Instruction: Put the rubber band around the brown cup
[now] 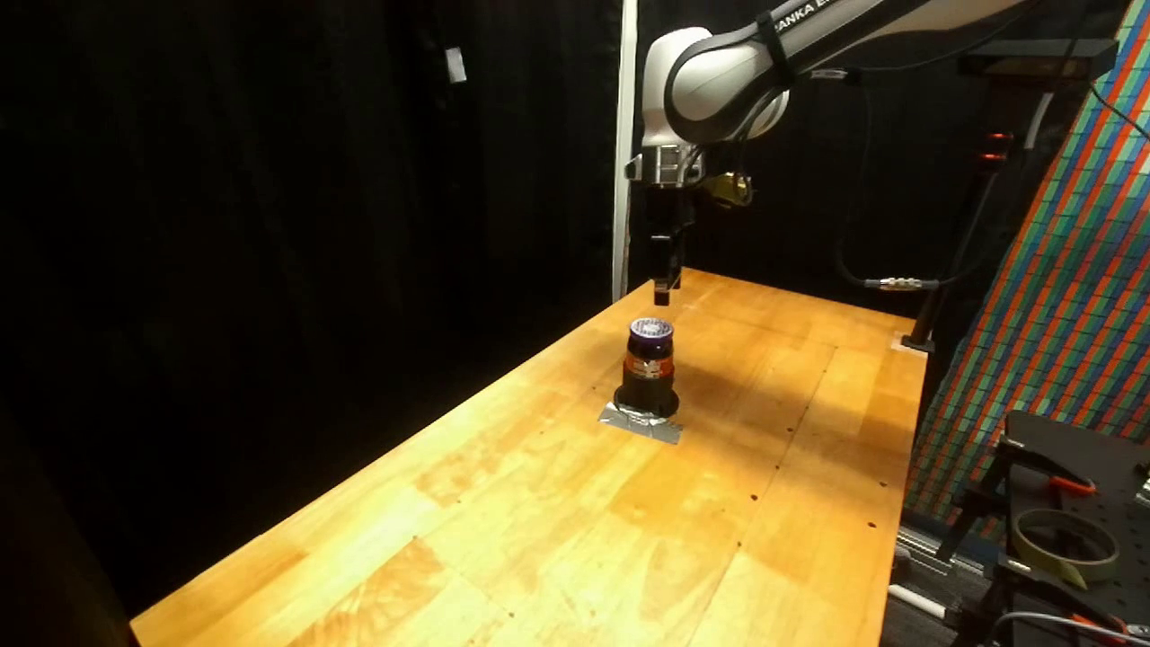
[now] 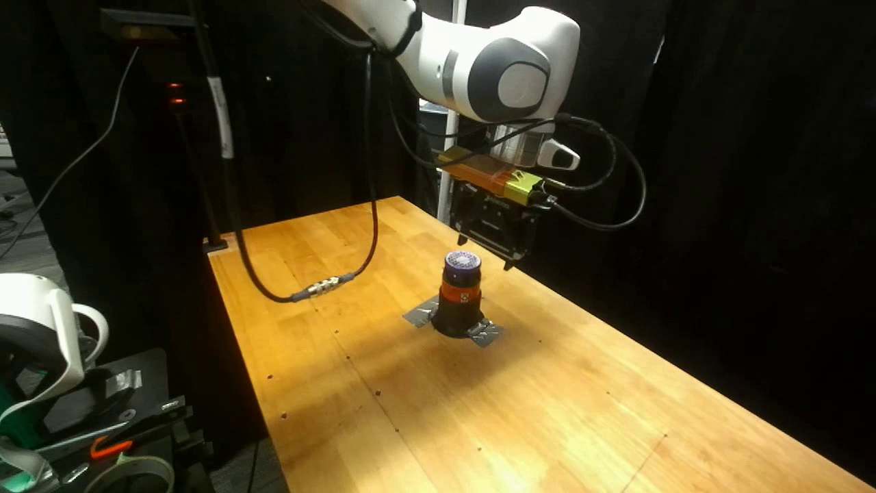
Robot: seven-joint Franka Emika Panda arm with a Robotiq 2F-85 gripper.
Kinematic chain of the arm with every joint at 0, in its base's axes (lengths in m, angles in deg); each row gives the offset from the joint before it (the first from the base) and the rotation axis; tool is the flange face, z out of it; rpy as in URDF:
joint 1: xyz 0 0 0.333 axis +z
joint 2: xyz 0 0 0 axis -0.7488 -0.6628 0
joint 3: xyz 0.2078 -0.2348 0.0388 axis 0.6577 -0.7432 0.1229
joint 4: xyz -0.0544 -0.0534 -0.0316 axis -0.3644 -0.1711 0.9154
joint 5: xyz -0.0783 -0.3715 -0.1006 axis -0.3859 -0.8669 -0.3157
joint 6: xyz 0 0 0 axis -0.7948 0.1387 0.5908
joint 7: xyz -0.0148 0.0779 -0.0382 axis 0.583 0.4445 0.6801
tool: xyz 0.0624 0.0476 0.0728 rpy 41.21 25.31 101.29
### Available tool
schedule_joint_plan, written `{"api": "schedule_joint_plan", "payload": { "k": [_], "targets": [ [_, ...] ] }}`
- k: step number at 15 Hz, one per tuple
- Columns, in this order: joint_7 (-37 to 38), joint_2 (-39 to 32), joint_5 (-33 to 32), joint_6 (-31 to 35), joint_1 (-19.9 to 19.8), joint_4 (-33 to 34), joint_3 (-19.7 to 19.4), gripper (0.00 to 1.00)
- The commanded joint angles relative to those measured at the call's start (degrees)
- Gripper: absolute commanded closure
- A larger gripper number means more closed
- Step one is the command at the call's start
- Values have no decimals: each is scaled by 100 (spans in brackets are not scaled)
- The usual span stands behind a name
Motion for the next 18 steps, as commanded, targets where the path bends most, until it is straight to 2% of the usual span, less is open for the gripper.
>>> {"api": "schedule_joint_plan", "payload": {
  "k": [1, 11, 18],
  "targets": [
    [258, -636, 6, -317, 53, 1028, 146, 0],
    [890, -1459, 5, -873, 384, 1879, 239, 0],
    [1103, -1632, -312, -1183, 510, 2064, 82, 0]
  ]
}}
